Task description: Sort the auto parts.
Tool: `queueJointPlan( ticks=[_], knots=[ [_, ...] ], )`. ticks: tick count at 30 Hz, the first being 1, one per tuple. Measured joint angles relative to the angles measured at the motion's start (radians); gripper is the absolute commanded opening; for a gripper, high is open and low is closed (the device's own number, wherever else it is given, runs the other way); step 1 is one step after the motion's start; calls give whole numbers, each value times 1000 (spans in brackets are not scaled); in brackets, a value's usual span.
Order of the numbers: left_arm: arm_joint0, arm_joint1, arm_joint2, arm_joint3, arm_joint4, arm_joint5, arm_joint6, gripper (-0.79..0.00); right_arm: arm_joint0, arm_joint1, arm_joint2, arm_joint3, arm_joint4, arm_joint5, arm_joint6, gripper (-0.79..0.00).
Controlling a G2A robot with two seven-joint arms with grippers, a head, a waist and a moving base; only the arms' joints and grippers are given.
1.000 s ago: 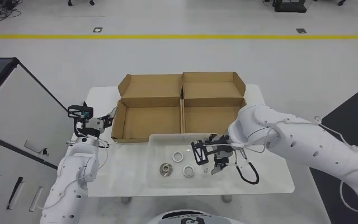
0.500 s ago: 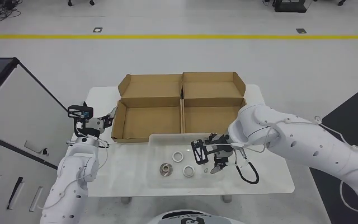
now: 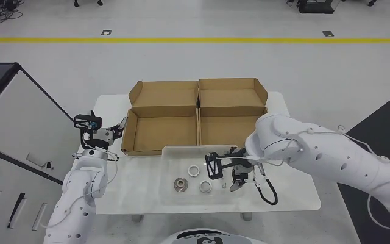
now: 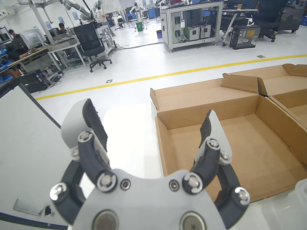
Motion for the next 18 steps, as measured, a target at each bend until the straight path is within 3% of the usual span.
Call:
queueJointPlan(
  ticks=[5, 18],
  knots=[
    [0, 0, 0, 0, 0, 0, 0, 0, 42, -37, -49, 18, 39, 69, 69, 0],
    [0, 0, 0, 0, 0, 0, 0, 0, 44, -115, -80, 110, 14, 88, 88, 0]
  ],
)
